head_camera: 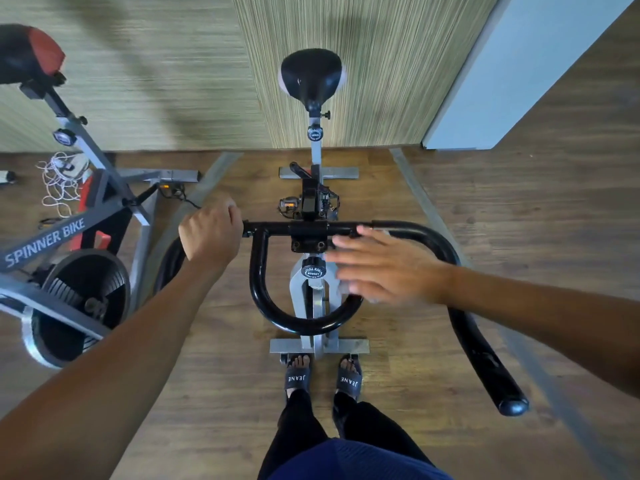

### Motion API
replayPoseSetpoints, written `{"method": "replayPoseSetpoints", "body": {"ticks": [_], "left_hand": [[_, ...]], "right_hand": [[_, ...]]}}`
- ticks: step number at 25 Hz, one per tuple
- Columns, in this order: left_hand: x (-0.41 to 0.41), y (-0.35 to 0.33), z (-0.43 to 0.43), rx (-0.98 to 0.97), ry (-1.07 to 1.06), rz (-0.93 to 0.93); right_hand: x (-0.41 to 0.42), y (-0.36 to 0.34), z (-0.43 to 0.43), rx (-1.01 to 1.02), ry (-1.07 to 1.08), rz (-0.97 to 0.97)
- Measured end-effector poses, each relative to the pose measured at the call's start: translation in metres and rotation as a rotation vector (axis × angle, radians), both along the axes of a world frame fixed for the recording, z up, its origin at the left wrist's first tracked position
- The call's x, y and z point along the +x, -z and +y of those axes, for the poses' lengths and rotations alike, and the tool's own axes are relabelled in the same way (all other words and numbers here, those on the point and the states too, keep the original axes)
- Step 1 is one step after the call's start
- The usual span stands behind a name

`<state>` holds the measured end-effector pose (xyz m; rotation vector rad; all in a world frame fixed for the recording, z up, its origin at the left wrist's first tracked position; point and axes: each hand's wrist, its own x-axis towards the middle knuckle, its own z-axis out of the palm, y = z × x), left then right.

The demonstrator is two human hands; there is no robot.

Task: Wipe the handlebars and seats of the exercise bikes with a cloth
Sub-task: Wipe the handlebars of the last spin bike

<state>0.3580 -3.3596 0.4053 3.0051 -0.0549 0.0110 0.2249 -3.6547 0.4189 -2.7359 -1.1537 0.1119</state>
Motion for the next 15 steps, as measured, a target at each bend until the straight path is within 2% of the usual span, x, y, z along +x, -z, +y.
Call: {"method": "replayPoseSetpoints", "body": {"ticks": [2,4,8,12,15], "left_hand": [[0.000,0.001,0.000,-0.005,-0.011,-0.011],[0.001,-0.001,-0.001,0.023,-0.011,0.001],[0.000,-0.001,0.001,0.045,0.011,0.050],[0.001,-0.003,0.004,0.029,0.064,0.074],[0.004,-0.003,0.009,-0.014,0.135,0.095]], "right_hand": [[0.020,-0.003,0.005,-0.013,0.066,0.018],[0.009,0.001,0.011,0.060,0.111,0.034],[-0.015,0.005,0.011,0.048,0.067,0.037],[-0.015,0.006,0.023,0.029,0.309,0.065],[-0.046,0.002,0.038,-0.009,0.394,0.068]]}}
